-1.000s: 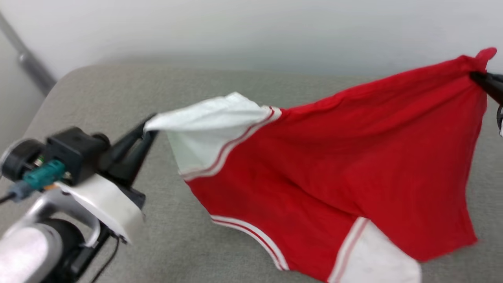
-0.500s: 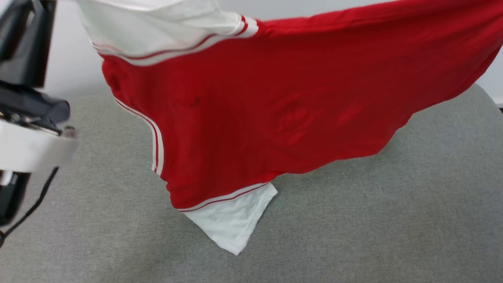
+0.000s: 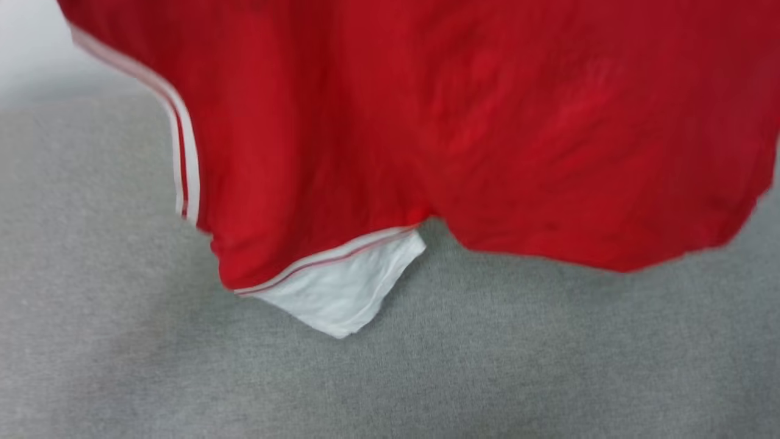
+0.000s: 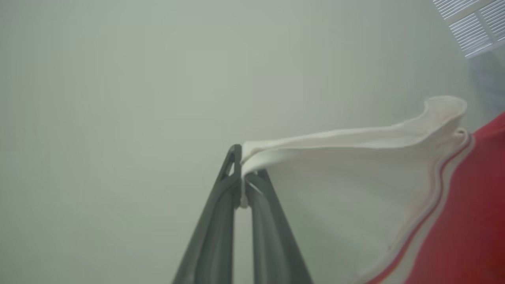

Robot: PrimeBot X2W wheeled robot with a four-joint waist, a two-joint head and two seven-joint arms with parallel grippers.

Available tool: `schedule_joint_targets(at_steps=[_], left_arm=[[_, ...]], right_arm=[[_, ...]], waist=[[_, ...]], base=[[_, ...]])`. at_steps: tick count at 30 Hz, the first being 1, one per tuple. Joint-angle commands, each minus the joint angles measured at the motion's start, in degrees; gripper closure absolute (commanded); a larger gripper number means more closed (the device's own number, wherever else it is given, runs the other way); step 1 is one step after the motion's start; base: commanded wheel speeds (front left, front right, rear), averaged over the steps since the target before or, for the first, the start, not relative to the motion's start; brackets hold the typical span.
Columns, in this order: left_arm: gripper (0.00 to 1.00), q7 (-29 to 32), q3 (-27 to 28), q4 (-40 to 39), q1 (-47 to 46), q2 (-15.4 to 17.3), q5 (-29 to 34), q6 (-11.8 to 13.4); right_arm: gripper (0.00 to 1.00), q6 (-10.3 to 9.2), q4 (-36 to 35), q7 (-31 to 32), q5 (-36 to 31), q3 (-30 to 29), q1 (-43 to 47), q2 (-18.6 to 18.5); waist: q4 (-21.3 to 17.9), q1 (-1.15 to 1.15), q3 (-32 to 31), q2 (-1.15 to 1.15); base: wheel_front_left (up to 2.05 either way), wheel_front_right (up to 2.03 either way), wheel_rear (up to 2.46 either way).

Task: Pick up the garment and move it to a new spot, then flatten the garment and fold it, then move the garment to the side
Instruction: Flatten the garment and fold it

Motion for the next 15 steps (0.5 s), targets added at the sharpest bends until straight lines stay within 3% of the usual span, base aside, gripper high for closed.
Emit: schedule_joint_targets(at_steps=[1,9,15], left_arm=[[1.0,0.13,-0.25,1.53,-2.62,-0.71,0.54,-0.86],[1.0,-0.57,-3.54,14.04,-22.19,-6.77,5.11,-7.87],[1.0,-5.25,-6.07,28.13,-36.25,-12.81,10.4,-11.03]], right_arm=[[1.0,-0.03,0.82,-0.56,-0.71,-0.22,-2.33,0.65],[1.0,-0.03,8.38,-2.87,-4.1,0.23,-16.36,2.1],[1.0,-0.03,18.4,-8.34,-8.63,2.93,-28.74,2.42]], waist=[[-0.37,0.0,3.7,0.0],[0.37,0.0,14.62,0.0],[1.17,0.0,21.45,0.0]], base=[[0.0,0.0,0.0],[0.0,0.0,0.0],[0.0,0.0,0.0]])
